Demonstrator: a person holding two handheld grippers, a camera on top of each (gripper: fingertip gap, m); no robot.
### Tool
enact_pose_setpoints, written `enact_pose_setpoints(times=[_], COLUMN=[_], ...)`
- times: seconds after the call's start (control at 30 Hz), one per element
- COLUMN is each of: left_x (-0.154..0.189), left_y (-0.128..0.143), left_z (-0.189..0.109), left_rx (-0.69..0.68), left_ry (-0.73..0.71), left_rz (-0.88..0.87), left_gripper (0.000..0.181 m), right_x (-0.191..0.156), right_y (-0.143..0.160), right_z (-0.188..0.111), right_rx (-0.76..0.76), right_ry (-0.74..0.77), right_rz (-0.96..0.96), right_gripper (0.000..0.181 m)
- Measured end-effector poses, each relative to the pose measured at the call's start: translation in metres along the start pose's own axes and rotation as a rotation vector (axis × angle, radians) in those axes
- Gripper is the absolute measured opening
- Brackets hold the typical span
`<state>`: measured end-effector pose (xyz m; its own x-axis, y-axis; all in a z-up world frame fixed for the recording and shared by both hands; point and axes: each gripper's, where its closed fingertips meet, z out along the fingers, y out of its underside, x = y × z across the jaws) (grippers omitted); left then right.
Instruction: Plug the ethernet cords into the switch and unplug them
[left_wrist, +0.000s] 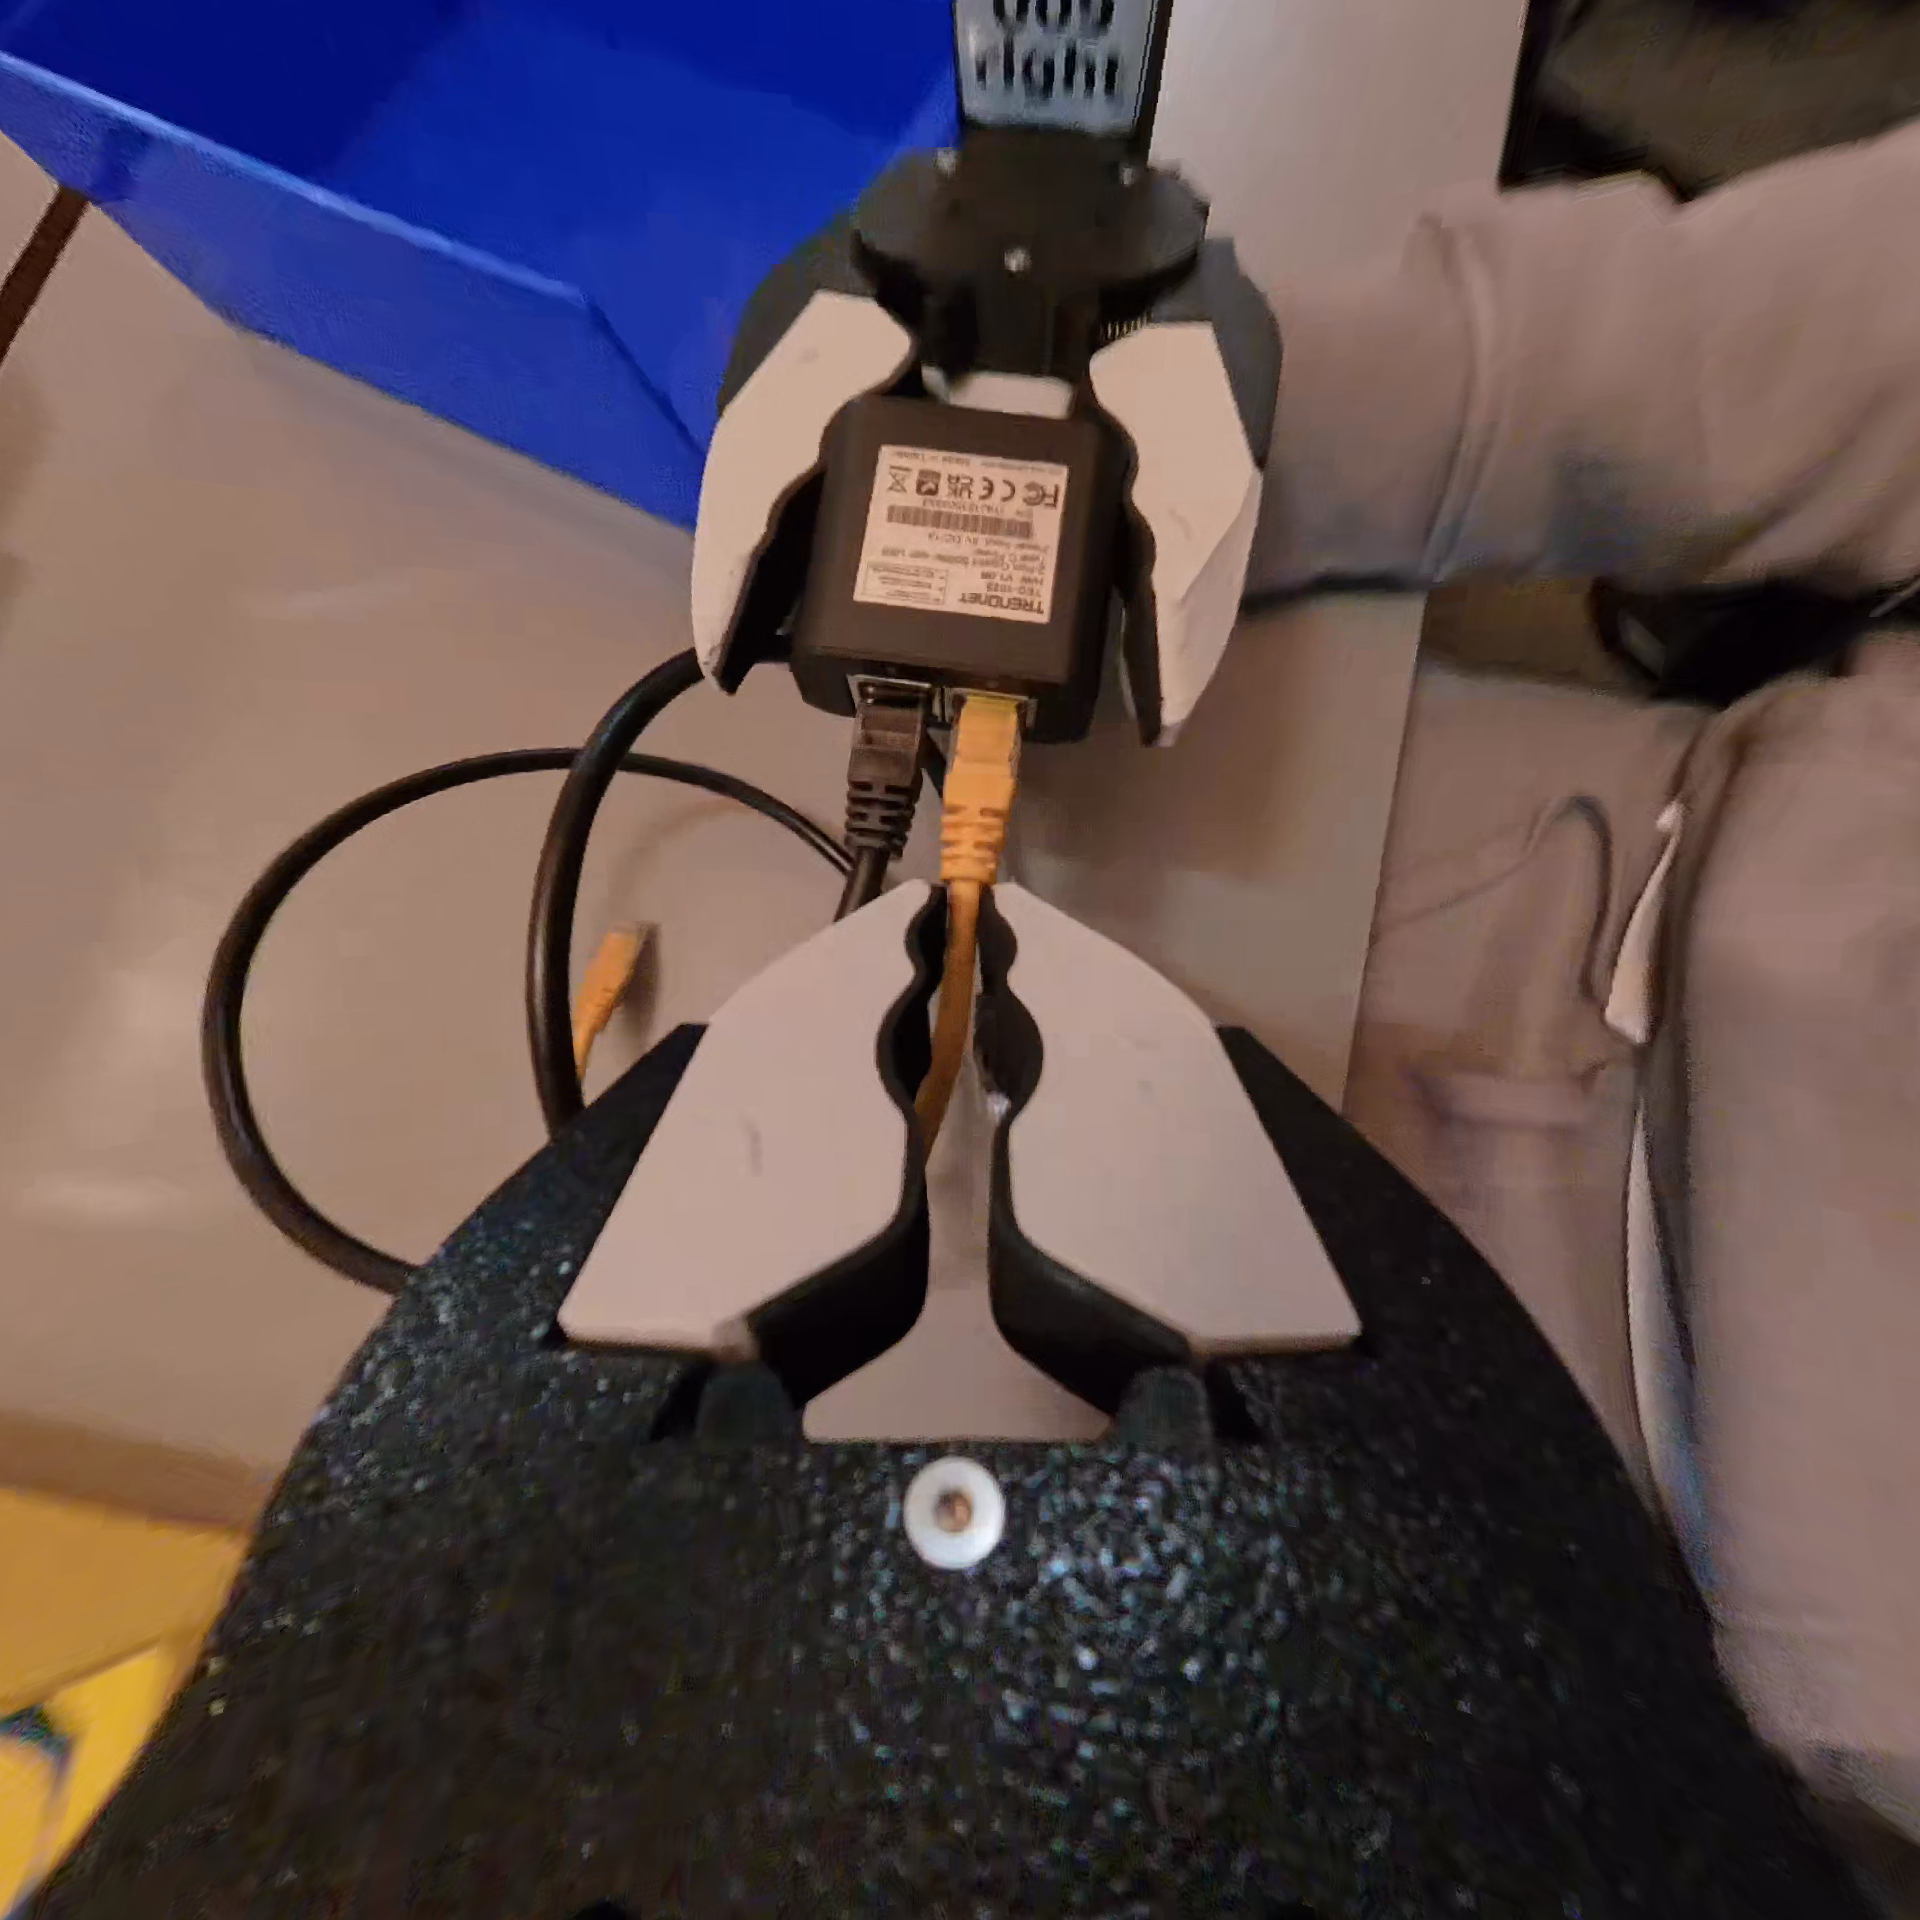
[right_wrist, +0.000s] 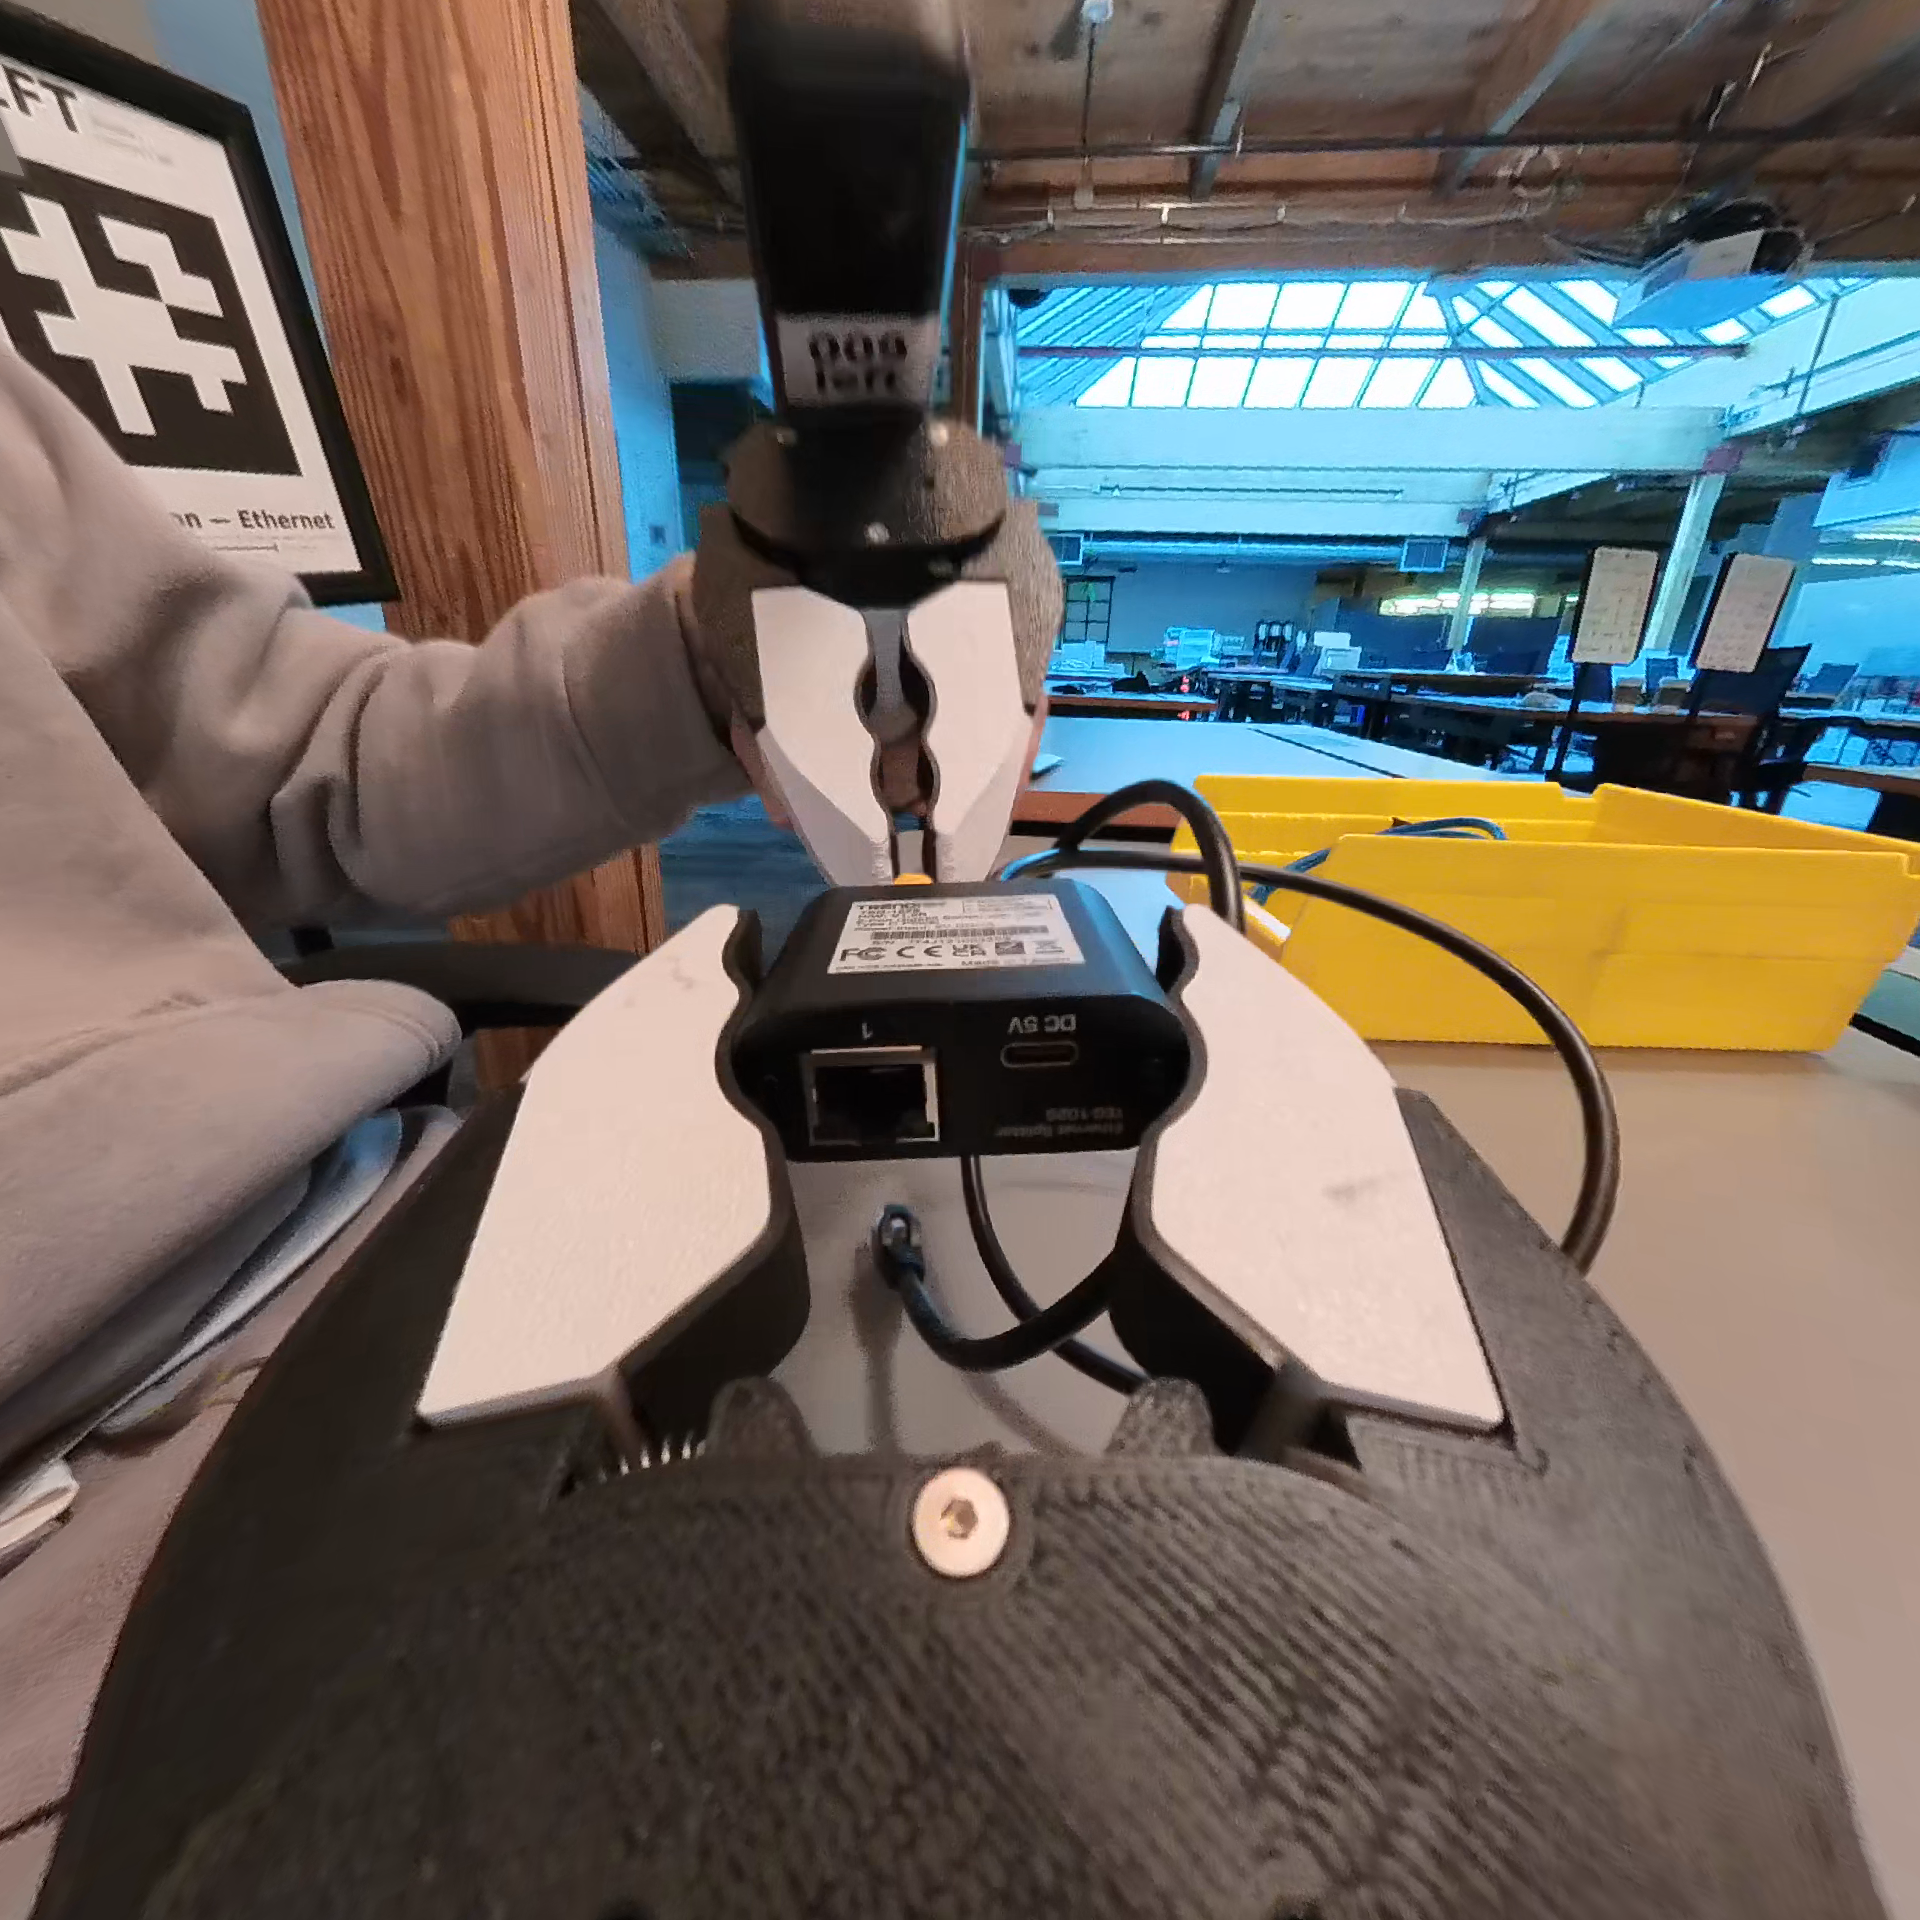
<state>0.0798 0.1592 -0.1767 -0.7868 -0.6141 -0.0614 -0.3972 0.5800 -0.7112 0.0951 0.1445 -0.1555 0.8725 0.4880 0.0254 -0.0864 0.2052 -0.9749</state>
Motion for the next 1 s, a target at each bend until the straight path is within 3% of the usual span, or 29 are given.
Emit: enact_pose_setpoints(times=[0.2, 0.37, 0.6, 1.0], left_x=[0.002, 0.005, 0.002, 0.002], left_y=[0.001, 0.000, -0.001, -0.006], left_z=[0.009, 0.011, 0.002, -0.004], left_rx=[0.265, 0.389, 0.313, 0.307], left_ry=[-0.007, 0.027, -0.089, -0.084], left_rz=[-0.067, -0.120, 0.069, 0.086], left_gripper=[0.008, 0.005, 0.004, 0.004], right_x=[0.002, 0.001, -0.001, -0.003], right_y=[-0.003, -0.003, 0.000, 0.005], right_z=[-0.002, -0.003, 0.000, 0.005], right_rx=[0.022, 0.028, 0.004, -0.035], right_ry=[0.001, -0.007, -0.008, -0.023], right_rz=[0.016, 0.012, -0.002, 0.025], right_gripper=[0.073, 0.073, 0.072, 0.073])
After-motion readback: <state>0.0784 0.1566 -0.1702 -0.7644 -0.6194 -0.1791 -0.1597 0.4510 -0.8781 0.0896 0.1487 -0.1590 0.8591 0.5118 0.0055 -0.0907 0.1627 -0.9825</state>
